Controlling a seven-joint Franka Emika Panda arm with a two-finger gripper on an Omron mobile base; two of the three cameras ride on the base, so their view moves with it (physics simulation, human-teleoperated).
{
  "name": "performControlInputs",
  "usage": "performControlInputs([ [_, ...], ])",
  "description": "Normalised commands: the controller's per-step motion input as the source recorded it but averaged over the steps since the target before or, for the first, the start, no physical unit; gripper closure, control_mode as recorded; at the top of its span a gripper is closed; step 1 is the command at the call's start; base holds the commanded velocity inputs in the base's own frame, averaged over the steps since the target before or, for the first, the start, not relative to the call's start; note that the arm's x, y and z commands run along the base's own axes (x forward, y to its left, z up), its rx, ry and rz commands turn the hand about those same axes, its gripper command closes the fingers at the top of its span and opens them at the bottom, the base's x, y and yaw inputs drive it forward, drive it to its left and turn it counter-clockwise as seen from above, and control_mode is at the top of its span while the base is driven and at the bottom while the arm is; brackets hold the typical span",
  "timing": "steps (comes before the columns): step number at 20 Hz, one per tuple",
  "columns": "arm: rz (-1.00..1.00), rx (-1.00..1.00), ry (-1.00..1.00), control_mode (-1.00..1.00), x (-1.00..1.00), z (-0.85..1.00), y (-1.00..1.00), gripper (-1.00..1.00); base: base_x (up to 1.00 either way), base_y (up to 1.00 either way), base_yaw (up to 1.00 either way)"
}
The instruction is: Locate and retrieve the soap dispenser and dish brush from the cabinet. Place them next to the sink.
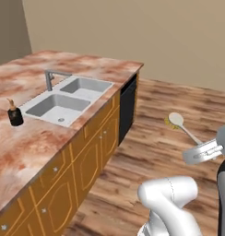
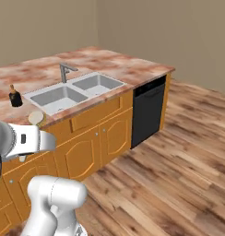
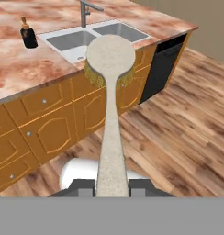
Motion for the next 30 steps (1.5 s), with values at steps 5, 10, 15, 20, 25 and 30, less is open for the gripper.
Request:
performControlInputs([
  [5,0.0,0.0,0.0,1.0,0.0,0.0,0.0,1.0,0.26,0.23,0.4],
  [10,0.0,0.0,0.0,1.0,0.0,0.0,0.0,1.0,0.26,0.24,0.39],
  [15,0.0,0.0,0.0,1.0,0.0,0.0,0.0,1.0,0.37,0.22,0.37],
  [20,0.0,0.0,0.0,1.0,0.0,0.0,0.0,1.0,0.43,0.19,0.36],
  [25,0.0,0.0,0.0,1.0,0.0,0.0,0.0,1.0,0.66,0.07,0.32],
  [30,0.0,0.0,0.0,1.0,0.0,0.0,0.0,1.0,0.79,-0.04,0.28],
])
